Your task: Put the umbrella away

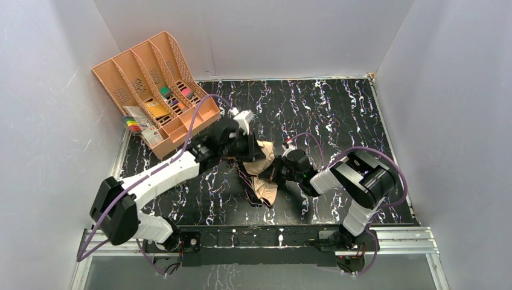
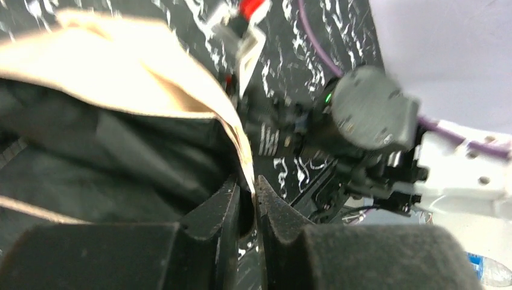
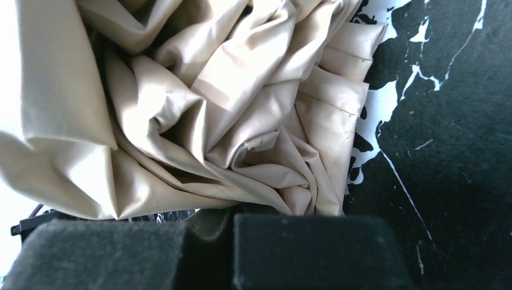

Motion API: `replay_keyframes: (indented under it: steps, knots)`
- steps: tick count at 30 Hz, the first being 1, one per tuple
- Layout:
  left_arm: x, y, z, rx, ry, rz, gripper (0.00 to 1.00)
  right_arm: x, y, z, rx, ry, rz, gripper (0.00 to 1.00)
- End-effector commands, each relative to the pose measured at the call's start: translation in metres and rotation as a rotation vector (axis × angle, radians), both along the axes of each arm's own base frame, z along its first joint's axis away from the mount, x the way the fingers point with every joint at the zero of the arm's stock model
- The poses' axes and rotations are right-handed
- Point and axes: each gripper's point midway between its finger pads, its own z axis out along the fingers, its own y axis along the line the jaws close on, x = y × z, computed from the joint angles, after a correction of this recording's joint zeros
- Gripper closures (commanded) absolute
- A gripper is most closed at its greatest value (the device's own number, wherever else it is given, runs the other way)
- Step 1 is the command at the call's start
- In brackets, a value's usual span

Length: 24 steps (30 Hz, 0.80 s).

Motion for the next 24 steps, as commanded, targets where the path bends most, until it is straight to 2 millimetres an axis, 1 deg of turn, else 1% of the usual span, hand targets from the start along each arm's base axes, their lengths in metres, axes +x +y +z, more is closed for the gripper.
replay_keyframes:
  steps: [1,2,3,7,9,13,16,20,22,24]
  knots:
    - [-0.022,-0.004,0.005,-0.143,-0.047,0.055,0.83,-0.017,-0.034,-0.051,-0.200,0.107,-0.046,1.00]
    - [-0.032,-0.001,-0.011,-0.141,-0.029,0.054,0.80,-0.018,-0.033,-0.051,-0.196,0.107,-0.041,1.00]
    - [-0.038,-0.003,-0.016,-0.158,-0.030,0.048,0.77,-0.018,-0.032,-0.050,-0.191,0.107,-0.039,1.00]
    - [-0.058,-0.003,-0.047,-0.182,-0.007,0.034,0.66,-0.019,-0.030,-0.048,-0.180,0.102,-0.025,1.00]
    - [-0.064,-0.004,-0.060,-0.179,0.004,0.025,0.58,-0.020,-0.030,-0.047,-0.177,0.097,-0.017,1.00]
    - [-0.070,-0.004,-0.083,-0.167,0.021,0.011,0.48,-0.022,-0.030,-0.045,-0.175,0.090,-0.002,1.00]
    - [-0.072,-0.005,-0.098,-0.158,0.040,0.009,0.49,-0.025,-0.028,-0.043,-0.165,0.087,0.022,1.00]
    - [-0.073,-0.011,-0.116,-0.141,0.071,-0.012,0.60,-0.031,-0.021,-0.036,-0.117,0.074,0.067,1.00]
    - [-0.074,-0.010,-0.124,-0.138,0.083,-0.009,0.65,-0.033,-0.019,-0.032,-0.094,0.069,0.079,1.00]
    - [-0.076,-0.007,-0.135,-0.126,0.099,-0.001,0.66,-0.035,-0.019,-0.027,-0.080,0.055,0.086,1.00]
